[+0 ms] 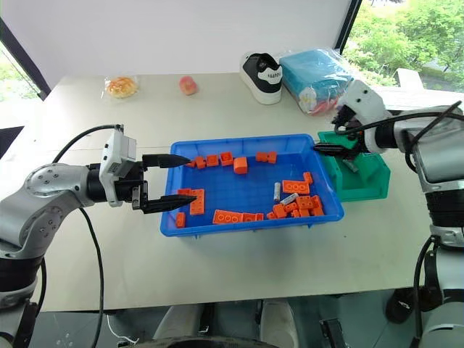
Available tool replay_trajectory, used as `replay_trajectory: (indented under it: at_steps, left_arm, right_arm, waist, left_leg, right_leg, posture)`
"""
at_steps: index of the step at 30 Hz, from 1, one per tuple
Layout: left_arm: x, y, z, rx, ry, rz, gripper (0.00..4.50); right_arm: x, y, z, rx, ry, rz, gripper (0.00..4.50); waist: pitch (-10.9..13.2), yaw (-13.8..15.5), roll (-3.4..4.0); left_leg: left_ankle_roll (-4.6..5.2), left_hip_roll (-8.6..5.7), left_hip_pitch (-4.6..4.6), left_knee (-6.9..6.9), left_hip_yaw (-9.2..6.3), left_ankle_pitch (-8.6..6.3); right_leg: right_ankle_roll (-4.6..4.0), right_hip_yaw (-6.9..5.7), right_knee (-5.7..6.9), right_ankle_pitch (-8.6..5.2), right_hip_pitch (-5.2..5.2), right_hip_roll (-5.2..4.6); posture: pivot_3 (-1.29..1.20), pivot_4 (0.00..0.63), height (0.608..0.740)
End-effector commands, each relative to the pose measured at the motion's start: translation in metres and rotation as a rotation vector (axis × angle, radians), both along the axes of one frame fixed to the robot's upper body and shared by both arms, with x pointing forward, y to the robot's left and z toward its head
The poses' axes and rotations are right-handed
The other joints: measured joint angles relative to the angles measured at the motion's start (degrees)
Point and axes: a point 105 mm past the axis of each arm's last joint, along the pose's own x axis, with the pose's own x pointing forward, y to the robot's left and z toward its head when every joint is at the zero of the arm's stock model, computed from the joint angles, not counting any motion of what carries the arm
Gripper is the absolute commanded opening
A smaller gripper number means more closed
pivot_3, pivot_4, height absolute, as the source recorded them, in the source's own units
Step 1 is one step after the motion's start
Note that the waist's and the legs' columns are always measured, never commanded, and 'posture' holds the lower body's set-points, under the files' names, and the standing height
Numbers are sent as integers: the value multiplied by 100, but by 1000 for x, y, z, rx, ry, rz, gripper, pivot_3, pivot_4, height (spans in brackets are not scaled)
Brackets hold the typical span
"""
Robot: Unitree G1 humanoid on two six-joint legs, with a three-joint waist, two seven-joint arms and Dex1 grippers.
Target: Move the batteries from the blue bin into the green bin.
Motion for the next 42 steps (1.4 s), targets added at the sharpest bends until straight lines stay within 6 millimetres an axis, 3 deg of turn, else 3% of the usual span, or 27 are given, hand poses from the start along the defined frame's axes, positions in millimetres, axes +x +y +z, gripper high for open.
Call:
replay_trajectory:
  at_steps: [1, 8, 12, 21, 37, 42]
  left_arm:
    - [0, -2, 11, 1, -47, -15, 4500]
    - [-3, -2, 11, 0, -55, -3, 4500]
    - [-5, 3, 8, 0, -55, 21, 4500]
    - [-9, 7, 6, -4, -62, 60, 4500]
    - [-6, 8, 14, 2, -78, 79, 4500]
    - [-6, 7, 15, 0, -80, 79, 4500]
  right_arm:
    - [2, 19, -19, -112, 40, 197, 4451]
    - [20, 29, -60, -255, 91, 341, 4451]
    - [28, 24, -68, -415, 16, 446, 4451]
    - [43, 40, -69, -446, -78, 550, 4451]
    - [31, 50, -74, -434, -52, 696, 4451]
    - [36, 59, -58, -416, -110, 690, 4451]
  waist:
    - [-1, 8, -4]
    - [2, 5, -1]
    - [4, -7, 3]
    - [5, -32, 2]
    - [5, -31, 3]
    - [7, -37, 5]
  left_leg:
    - [0, -1, 1, 5, -1, 0]
    - [1, -7, -6, 17, -1, 1]
    - [1, -14, -3, 13, 8, 1]
    - [-3, -9, 4, 16, 2, 3]
    - [-4, -12, 6, 21, 2, 4]
    - [-5, -12, 6, 21, 2, 4]
  right_leg:
    - [0, -1, -2, 0, -2, 0]
    - [-10, 6, 8, 20, 4, -2]
    - [-3, 5, 9, 25, 6, 1]
    - [-5, 8, 18, 25, 9, 4]
    - [-5, 9, 26, 25, 13, 3]
    - [-5, 9, 31, 25, 13, 3]
  posture:
    - [0, 150, 707]
    - [0, 150, 707]
    - [0, 150, 707]
    - [0, 150, 707]
    - [0, 150, 707]
    - [0, 150, 707]
